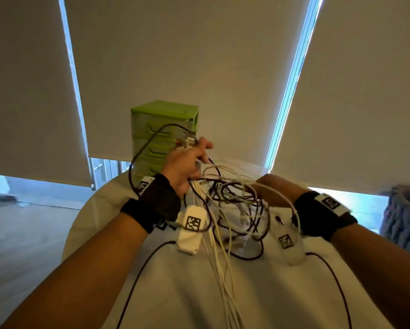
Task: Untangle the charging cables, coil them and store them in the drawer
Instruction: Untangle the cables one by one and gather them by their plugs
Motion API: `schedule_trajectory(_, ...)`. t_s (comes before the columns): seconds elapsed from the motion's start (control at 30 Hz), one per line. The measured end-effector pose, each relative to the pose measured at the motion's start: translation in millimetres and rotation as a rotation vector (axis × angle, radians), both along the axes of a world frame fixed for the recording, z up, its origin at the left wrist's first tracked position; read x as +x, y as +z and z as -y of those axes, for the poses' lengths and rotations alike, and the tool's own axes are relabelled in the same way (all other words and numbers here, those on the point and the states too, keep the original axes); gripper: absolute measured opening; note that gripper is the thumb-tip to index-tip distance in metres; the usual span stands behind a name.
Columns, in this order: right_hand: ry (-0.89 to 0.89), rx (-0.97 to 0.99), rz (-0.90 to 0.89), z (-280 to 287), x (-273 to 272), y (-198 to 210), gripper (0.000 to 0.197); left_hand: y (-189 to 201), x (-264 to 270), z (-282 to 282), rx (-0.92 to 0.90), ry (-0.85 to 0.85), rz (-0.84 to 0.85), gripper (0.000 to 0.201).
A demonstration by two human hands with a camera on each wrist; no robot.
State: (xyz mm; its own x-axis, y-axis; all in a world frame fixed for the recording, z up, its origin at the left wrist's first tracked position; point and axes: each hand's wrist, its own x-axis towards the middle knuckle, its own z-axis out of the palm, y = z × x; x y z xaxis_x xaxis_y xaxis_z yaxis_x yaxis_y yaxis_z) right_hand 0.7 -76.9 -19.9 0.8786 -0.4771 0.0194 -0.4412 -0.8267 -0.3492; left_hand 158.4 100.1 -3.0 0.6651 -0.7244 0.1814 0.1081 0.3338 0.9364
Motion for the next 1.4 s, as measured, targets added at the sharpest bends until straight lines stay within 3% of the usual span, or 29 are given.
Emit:
schedule_trajectory(0.1,-0.141,-0.230,0.051,42.7,-19.2,-1.6,0.071,4.7,14.7,-5.0,-0.048,0.092,-0.065,0.026)
schedule_trajectory(0.27,-0.482,-0.184,0.171,78.1,-30.4,5.8,0.045,-0.4,10.1,6.3,-0.098,0.179,-0.124,0.025)
schedule_trajectory(0.4,-0.602,-0.063,0.292,95.1,-50.1,23.9,0.053,-5.2,18.9,2.2,-0.123,0.219,-0.207,0.025)
schedule_trajectory(0.47,-0.547,0.050,0.322,88.9,-54.1,31.4,0.050,-10.2,19.6,1.2,-0.087,0.197,-0.180,0.024)
schedule_trajectory(0.53,-0.408,0.204,0.313,70.3,-50.0,40.2,0.033,-14.8,15.4,5.7,-0.033,0.143,-0.102,0.024)
schedule_trajectory(0.6,-0.262,0.303,0.309,42.3,-40.9,49.0,0.038,-18.0,9.1,11.0,0.005,0.079,-0.030,0.024)
schedule_trajectory(0.7,-0.066,0.083,0.421,-6.1,-21.0,52.9,0.036,-19.0,2.9,15.9,0.003,0.026,0.007,0.022)
schedule_trajectory(0.73,0.006,0.033,0.374,-24.5,-12.4,48.7,0.033,-18.3,1.3,16.5,-0.002,0.011,0.013,0.022)
schedule_trajectory(0.8,0.089,-0.008,0.127,-53.0,9.3,29.4,0.048,-16.4,-2.4,15.8,-0.014,-0.018,0.022,0.021)
schedule_trajectory(0.87,0.097,-0.052,-0.073,-65.1,29.5,5.6,0.059,-13.7,-4.5,13.2,-0.022,-0.044,0.036,0.022)
schedule_trajectory(0.97,0.110,-0.113,-0.057,-60.6,35.0,-9.8,0.030,-10.1,3.0,3.7,-0.024,-0.033,0.030,0.023)
schedule_trajectory(1.07,0.111,-0.089,-0.018,-43.7,16.3,0.9,0.019,-13.1,23.4,-9.8,-0.029,0.043,-0.060,0.024)
schedule_trajectory(1.23,0.047,-0.138,0.232,9.1,-29.4,6.3,0.010,-25.1,45.9,-21.5,-0.057,0.181,-0.238,0.025)
schedule_trajectory(1.33,-0.158,-0.235,0.422,43.6,-58.3,-6.3,0.007,-25.5,56.9,-27.0,-0.081,0.249,-0.291,0.025)
schedule_trajectory(1.4,-0.273,-0.196,0.438,60.0,-75.7,-9.7,0.010,-24.6,58.2,-27.8,-0.085,0.251,-0.293,0.024)
